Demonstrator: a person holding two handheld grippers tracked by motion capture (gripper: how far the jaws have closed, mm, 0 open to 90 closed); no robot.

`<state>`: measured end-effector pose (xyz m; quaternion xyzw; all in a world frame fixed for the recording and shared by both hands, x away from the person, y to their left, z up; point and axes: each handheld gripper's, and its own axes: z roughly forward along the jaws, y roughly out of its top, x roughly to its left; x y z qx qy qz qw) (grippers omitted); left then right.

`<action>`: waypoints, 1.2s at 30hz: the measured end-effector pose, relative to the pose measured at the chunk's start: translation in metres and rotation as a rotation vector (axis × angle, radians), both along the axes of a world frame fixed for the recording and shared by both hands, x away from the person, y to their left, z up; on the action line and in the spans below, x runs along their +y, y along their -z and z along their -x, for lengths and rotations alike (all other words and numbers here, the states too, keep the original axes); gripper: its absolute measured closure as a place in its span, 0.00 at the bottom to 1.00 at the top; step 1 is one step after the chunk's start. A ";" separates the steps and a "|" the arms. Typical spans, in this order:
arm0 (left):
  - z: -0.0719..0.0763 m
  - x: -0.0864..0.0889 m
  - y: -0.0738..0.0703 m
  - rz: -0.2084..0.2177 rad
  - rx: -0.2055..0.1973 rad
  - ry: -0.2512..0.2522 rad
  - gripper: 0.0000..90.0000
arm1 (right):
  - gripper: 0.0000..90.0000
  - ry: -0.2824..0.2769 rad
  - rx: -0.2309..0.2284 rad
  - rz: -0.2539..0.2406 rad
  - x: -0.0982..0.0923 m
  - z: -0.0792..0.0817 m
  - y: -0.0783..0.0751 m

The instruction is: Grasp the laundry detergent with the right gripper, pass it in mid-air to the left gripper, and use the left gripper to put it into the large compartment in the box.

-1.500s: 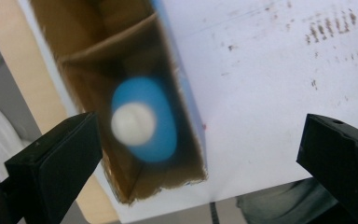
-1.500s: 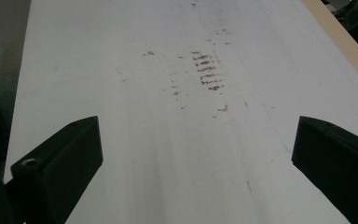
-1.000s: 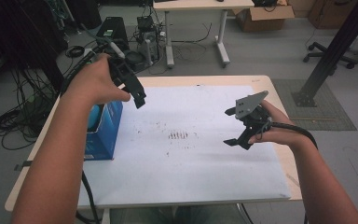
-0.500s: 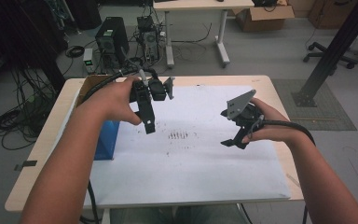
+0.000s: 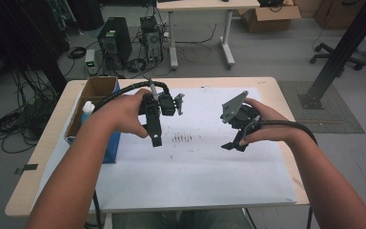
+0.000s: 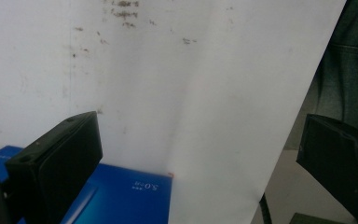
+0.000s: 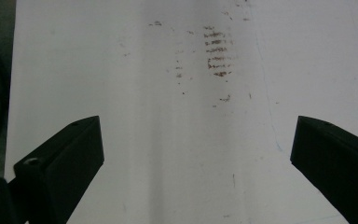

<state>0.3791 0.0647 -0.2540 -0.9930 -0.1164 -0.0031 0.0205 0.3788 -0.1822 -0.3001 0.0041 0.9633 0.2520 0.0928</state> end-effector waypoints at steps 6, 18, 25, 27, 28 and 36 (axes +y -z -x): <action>0.003 -0.004 0.011 0.008 0.011 0.035 0.00 | 0.03 -0.004 0.011 0.034 0.004 -0.002 0.003; 0.001 -0.007 0.022 0.017 0.028 0.083 0.00 | 0.03 -0.005 0.027 0.088 0.006 -0.007 0.008; 0.000 -0.009 0.024 0.022 0.030 0.097 0.00 | 0.03 0.001 0.037 0.103 0.004 -0.010 0.012; 0.000 -0.010 0.024 0.021 0.027 0.106 0.00 | 0.03 0.002 0.040 0.104 0.004 -0.012 0.012; 0.001 -0.010 0.024 0.024 0.027 0.107 0.00 | 0.03 0.001 0.043 0.107 0.004 -0.012 0.012; 0.003 -0.010 0.022 0.027 0.023 0.110 0.00 | 0.03 0.004 0.043 0.136 0.005 -0.012 0.013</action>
